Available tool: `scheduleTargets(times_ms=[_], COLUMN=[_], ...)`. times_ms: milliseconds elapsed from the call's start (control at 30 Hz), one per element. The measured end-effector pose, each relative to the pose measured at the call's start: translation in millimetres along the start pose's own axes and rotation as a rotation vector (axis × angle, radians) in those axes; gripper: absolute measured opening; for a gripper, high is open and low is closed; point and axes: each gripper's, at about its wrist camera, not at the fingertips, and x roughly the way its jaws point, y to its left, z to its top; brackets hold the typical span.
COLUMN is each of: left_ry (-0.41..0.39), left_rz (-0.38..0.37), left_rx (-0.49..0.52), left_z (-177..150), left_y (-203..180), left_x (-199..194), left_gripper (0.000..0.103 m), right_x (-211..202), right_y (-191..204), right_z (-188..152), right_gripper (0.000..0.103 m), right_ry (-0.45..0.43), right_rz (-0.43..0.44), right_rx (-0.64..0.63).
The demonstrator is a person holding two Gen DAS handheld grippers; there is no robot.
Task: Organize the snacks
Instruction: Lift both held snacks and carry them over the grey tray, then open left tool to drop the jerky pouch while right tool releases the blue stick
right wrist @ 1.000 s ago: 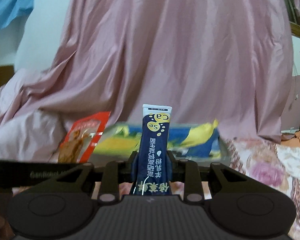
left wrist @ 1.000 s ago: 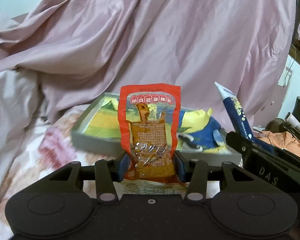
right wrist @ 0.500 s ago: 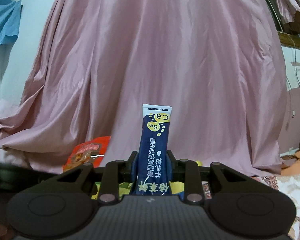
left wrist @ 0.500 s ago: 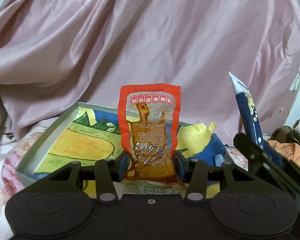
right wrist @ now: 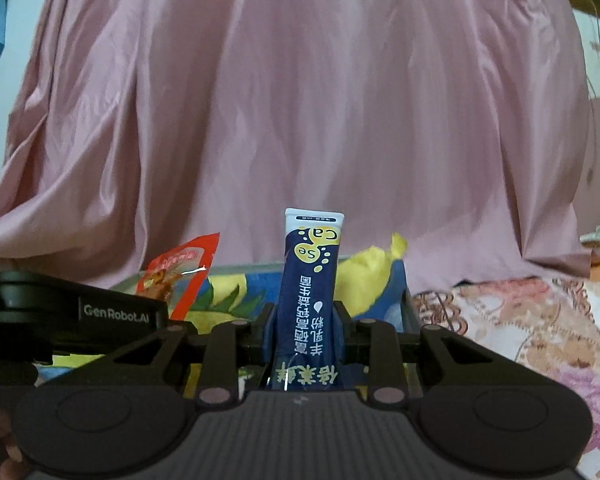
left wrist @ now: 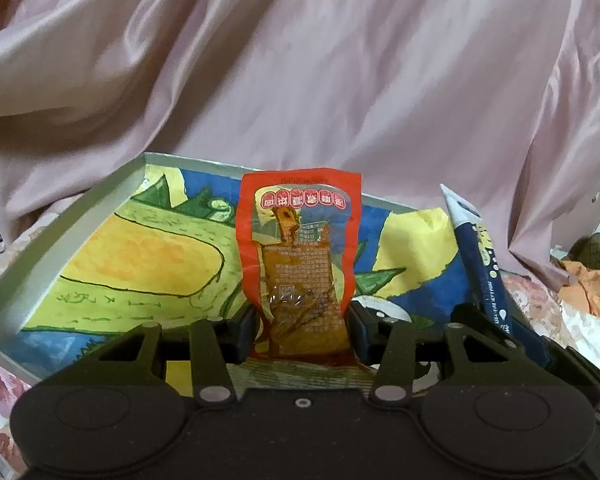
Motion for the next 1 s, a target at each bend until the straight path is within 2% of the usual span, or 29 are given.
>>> scheduleTargets(times_ms=[233, 467, 633, 733, 833, 900, 1000], left_ry=[0.039, 0.042, 0.001, -0.014, -0.053, -0.076, -0.120], left_rz=[0.024, 0.044, 0.055, 0.067, 0.079, 0.085, 0.092], left_rx=[-0.011, -0.033, -0.055, -0.060, -0.066, -0.063, -0.055], left_z=[-0.9, 0.8, 3.6, 6.4, 9.0, 10.1, 11.6], left_y=[-0.4, 3.6, 8.5, 10.6, 13.5, 14.3, 13.2], left_x=[5.9, 1.6, -11.0, -20.4, -34.4, -43.6, -60.1], left_gripper=[0.054, 0.063, 0.076, 0.084, 0.087, 0.096, 0.100], right_x=[7.7, 11.0, 9.5, 7.4, 2.7, -3.2, -16.2], right_y=[1.6, 4.8, 6.9, 7.2, 8.0, 8.5, 11.5], right_z=[-5.8, -6.5, -3.9, -2.1, 0.8, 3.8, 10.2], right_gripper=[0.032, 0.033, 0.036, 0.040, 0.050, 0.058, 0.067], right_ry=[0.060, 0.075, 0.071, 0.059, 0.040, 0.021, -0.015], right_rz=[0.005, 0.002, 0.000, -0.006, -0.015, -0.022, -0.037], right_rx=[-0.007, -0.028, -0.045, -0.047, -0.045, -0.049, -0.063])
